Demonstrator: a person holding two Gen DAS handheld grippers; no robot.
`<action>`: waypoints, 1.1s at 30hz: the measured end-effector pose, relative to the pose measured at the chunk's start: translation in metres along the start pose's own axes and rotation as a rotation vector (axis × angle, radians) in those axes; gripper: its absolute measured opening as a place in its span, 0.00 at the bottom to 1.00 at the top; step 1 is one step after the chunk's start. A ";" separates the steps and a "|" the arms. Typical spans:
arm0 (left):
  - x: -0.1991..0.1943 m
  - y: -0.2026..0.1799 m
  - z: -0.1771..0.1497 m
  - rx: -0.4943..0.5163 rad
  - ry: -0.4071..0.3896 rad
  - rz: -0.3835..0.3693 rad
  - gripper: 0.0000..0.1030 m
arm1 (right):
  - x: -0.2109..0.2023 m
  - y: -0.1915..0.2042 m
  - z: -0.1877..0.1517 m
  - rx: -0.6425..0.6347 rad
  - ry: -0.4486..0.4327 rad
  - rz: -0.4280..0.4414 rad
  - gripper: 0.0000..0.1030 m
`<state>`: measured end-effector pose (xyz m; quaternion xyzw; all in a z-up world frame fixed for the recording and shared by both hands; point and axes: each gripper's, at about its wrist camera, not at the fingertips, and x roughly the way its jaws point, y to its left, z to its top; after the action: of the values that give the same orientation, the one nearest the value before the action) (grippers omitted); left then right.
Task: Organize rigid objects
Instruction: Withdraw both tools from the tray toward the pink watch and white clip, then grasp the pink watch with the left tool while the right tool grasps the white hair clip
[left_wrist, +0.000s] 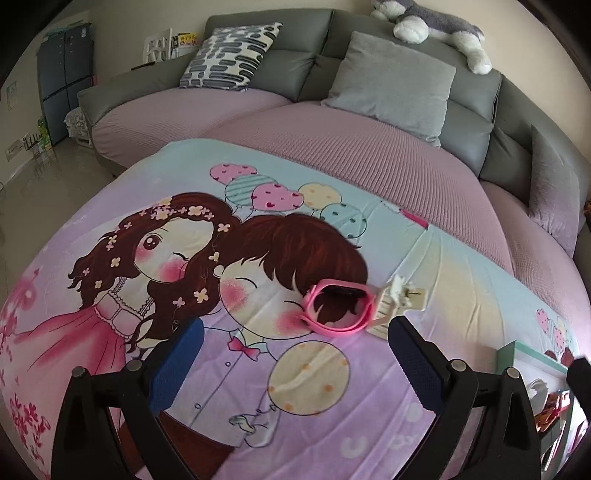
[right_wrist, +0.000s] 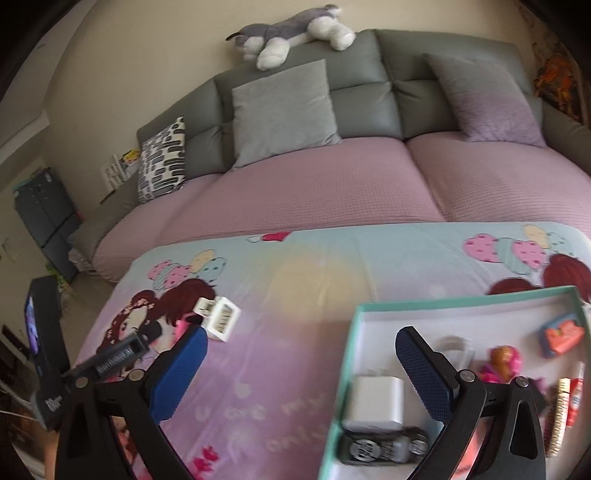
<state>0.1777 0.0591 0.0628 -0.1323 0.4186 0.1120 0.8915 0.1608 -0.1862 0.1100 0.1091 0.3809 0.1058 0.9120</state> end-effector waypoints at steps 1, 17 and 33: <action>0.004 0.001 0.000 0.008 0.008 -0.001 0.97 | 0.009 0.006 0.002 -0.002 0.012 0.019 1.00; 0.062 0.022 0.006 0.024 0.099 -0.024 0.97 | 0.128 0.070 0.007 -0.083 0.205 0.107 0.97; 0.076 0.006 0.011 0.108 0.101 0.019 0.85 | 0.154 0.073 0.004 -0.064 0.224 0.090 0.59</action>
<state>0.2317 0.0757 0.0095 -0.0854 0.4698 0.0909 0.8739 0.2613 -0.0744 0.0296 0.0846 0.4715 0.1704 0.8611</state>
